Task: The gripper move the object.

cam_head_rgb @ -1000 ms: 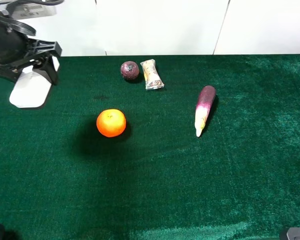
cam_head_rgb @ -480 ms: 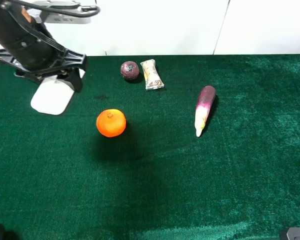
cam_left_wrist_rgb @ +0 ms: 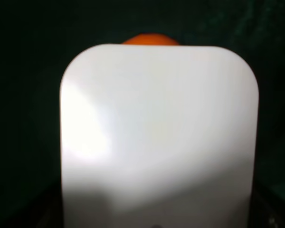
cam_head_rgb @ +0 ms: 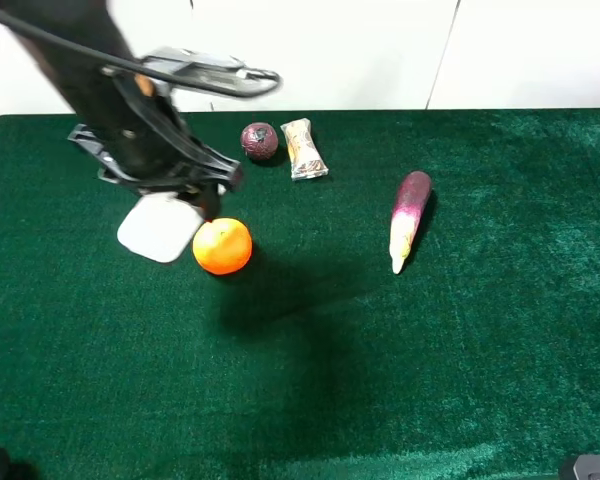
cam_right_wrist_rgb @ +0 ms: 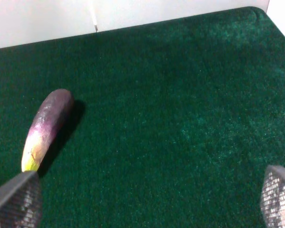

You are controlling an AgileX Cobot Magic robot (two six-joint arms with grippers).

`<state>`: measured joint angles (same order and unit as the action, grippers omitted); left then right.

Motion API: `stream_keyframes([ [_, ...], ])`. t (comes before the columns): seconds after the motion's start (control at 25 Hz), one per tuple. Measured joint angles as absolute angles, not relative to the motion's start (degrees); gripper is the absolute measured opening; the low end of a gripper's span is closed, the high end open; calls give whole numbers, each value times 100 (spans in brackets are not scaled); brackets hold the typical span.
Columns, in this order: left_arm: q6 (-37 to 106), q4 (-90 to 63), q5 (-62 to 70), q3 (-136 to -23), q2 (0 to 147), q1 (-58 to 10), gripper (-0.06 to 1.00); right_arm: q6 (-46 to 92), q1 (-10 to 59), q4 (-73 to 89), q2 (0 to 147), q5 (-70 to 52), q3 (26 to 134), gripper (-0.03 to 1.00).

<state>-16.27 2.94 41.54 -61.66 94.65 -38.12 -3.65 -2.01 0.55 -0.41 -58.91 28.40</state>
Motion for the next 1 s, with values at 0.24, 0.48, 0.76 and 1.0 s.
stream_keyframes([
  [0.24,-1627,505,4181,-6846,10109,-4323,62,-365,-201,55,-41,-5891,2840,69],
  [0.48,-1627,526,4276,-7273,10640,-4723,62,-365,-201,55,-41,-5891,2840,69],
  [0.76,-1627,531,4281,-7291,11057,-5009,62,-365,-201,55,-41,-5891,2840,69],
  [1.0,-1627,528,4158,-7291,11403,-5101,62,-365,-201,55,-41,-5891,2840,69],
])
